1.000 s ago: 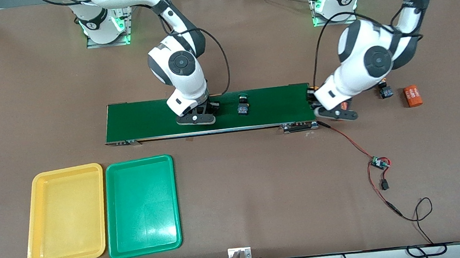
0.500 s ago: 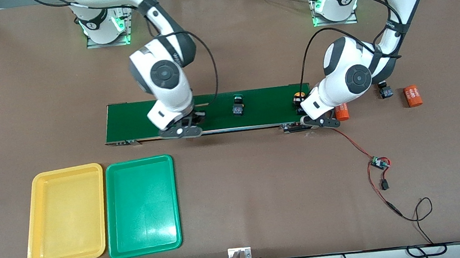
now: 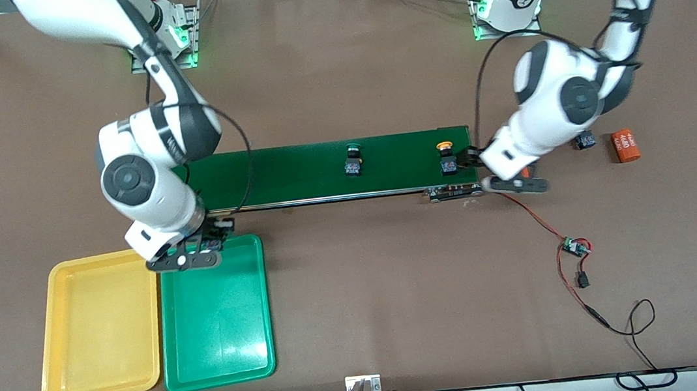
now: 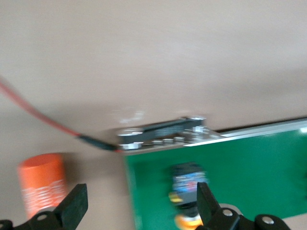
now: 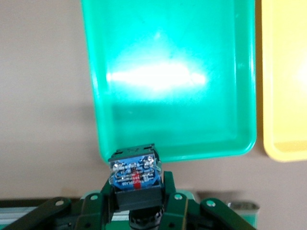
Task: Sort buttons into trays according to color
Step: 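Carry the green button to the green tray with the right gripper, then open the right gripper in the tray while the left gripper grasps a cylinder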
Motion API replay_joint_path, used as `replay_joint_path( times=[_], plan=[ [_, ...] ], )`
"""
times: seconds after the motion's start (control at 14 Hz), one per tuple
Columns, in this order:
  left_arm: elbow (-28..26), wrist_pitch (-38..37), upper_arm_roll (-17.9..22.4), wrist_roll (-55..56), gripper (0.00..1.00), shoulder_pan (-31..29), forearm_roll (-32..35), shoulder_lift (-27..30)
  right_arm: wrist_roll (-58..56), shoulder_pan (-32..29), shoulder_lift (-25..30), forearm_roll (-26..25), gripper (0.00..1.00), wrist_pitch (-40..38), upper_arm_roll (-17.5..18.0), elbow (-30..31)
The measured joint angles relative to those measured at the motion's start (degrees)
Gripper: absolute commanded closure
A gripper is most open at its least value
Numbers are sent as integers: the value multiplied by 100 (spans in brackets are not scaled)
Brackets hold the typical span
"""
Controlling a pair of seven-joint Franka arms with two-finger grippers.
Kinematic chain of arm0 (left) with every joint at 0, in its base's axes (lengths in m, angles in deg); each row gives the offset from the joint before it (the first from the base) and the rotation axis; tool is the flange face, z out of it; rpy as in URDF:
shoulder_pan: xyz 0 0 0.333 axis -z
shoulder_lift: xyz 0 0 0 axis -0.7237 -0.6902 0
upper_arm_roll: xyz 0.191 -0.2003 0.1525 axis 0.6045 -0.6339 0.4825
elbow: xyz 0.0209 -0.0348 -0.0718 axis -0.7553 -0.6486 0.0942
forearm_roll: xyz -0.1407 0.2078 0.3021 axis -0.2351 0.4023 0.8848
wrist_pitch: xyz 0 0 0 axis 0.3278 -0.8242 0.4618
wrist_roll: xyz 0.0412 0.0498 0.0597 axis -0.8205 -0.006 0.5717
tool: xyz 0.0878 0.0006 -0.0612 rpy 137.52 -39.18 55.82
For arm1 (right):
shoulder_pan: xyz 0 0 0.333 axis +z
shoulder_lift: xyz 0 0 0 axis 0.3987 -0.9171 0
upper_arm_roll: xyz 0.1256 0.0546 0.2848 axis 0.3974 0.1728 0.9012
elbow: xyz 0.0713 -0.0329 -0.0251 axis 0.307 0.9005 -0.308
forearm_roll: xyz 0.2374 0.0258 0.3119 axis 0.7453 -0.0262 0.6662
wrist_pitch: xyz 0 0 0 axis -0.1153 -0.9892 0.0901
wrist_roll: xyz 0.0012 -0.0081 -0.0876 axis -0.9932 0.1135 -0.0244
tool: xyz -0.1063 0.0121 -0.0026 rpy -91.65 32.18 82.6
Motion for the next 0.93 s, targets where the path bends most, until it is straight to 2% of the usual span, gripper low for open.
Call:
replay_joint_path(
  times=[0.21, 0.5, 0.64, 0.71, 0.79, 0.93],
  plan=[
    [-236, -64, 151, -62, 0, -571, 80, -65, -444, -440, -504, 0, 95, 783, 1, -4],
    [-491, -51, 185, -46, 0, -811, 822, -372, -748, -717, -1003, 0, 93, 1635, 3, -46],
    [-513, 1, 188, -46, 0, -828, 875, -557, -831, -751, -1181, 0, 70, 1848, 3, -79],
    [-538, 97, 186, -45, 0, -827, 878, -663, -831, -751, -1251, 0, 51, 1890, 4, -93],
    [-565, 200, 186, -45, 0, -827, 879, -764, -832, -751, -1314, 0, 39, 1909, 9, -97],
    [-588, 311, 185, -45, 0, -827, 879, -909, -838, -751, -1431, 0, 27, 1966, 19, -100]
  ],
)
